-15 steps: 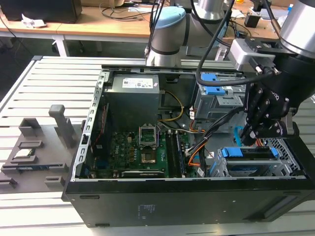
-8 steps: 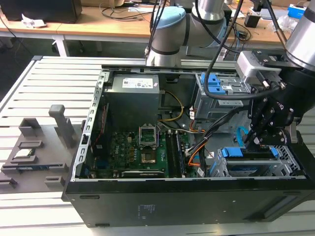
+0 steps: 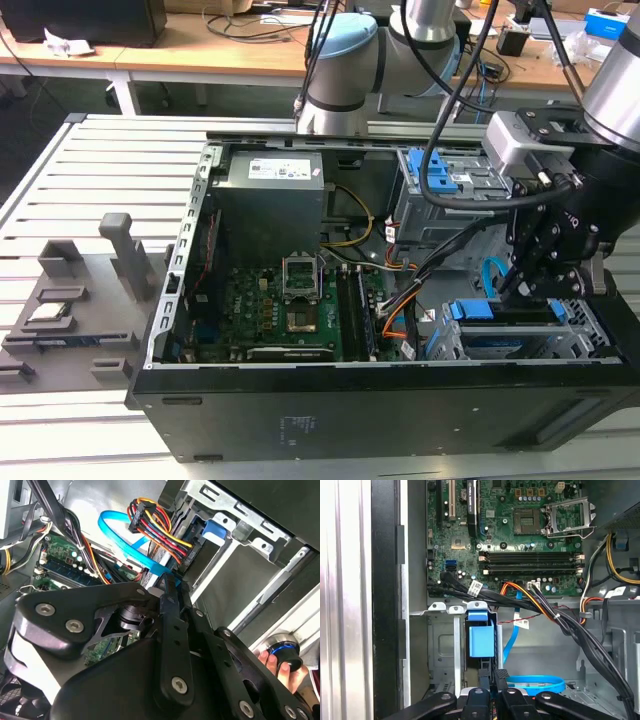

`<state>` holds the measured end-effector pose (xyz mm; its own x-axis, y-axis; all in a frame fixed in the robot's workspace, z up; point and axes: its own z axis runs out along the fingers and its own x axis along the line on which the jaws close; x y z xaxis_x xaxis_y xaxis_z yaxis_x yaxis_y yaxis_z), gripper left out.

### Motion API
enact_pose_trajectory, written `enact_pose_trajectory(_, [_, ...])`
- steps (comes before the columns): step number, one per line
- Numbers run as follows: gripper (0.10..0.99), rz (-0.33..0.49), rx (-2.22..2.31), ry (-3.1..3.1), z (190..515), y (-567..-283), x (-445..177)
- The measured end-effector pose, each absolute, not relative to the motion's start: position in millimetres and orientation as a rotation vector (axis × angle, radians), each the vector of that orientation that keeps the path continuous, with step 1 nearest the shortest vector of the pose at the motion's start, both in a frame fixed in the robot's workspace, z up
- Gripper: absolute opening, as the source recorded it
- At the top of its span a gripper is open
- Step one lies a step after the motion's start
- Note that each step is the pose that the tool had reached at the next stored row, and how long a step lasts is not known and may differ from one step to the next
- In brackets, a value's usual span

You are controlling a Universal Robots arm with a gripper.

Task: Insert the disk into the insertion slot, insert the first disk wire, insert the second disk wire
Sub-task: 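Insert the second disk wire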

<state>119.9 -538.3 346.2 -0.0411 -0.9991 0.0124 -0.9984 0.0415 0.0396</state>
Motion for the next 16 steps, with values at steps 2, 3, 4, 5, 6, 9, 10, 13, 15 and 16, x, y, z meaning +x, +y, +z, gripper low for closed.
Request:
enact_pose_trajectory(2, [0.161, -0.031, 2.150, -2.240, 344.9, -538.2, 120.0])
enact_pose_trajectory(3, [0.161, -0.031, 2.150, -2.240, 343.9, -538.3, 120.0])
enact_pose_trajectory(4, [0.161, -0.031, 2.151, -2.240, 342.2, -538.2, 120.0])
enact_pose_trajectory(5, [0.161, -0.031, 2.151, -2.240, 342.3, -538.2, 120.0])
enact_pose_trajectory(6, [0.161, -0.031, 2.151, -2.240, 342.3, -538.2, 120.0])
enact_pose_trajectory(9, [0.161, -0.032, 2.151, -2.240, 340.5, -538.4, 120.0])
enact_pose_trajectory(10, [0.161, -0.031, 2.151, -2.240, 340.3, -538.4, 120.0])
enact_pose_trajectory(13, [0.169, -0.032, 2.151, -2.240, 340.0, -538.5, 120.0])
enact_pose_trajectory(15, [0.235, -0.032, 2.151, -2.240, 340.1, -538.5, 120.0])
enact_pose_trajectory(16, [0.235, -0.032, 2.151, -2.240, 342.9, -538.5, 120.0])
